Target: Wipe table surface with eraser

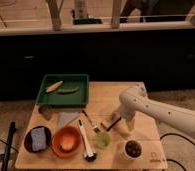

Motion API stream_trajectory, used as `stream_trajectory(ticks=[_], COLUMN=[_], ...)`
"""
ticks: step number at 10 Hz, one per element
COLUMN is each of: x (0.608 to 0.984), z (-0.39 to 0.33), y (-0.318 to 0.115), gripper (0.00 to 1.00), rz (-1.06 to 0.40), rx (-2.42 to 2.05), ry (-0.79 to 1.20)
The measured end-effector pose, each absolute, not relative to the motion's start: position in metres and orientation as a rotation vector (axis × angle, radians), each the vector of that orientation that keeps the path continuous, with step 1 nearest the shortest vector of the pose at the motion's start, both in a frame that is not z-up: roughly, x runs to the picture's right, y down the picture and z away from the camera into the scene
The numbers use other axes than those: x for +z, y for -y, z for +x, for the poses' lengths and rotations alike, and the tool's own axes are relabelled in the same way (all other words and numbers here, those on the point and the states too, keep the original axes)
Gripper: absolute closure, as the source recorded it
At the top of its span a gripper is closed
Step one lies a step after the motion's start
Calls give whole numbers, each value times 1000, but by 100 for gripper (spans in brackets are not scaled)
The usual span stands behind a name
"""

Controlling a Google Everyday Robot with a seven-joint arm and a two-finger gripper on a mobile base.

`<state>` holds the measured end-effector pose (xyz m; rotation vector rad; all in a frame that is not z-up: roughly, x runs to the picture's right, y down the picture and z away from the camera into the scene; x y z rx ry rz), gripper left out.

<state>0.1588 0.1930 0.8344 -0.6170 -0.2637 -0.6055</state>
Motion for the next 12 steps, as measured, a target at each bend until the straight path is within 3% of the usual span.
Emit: stream_trajectory(ticks=[12], x=[850], z=[126], y=[-198], gripper=[20], rz=[-647], rx=[-667], ry=[316])
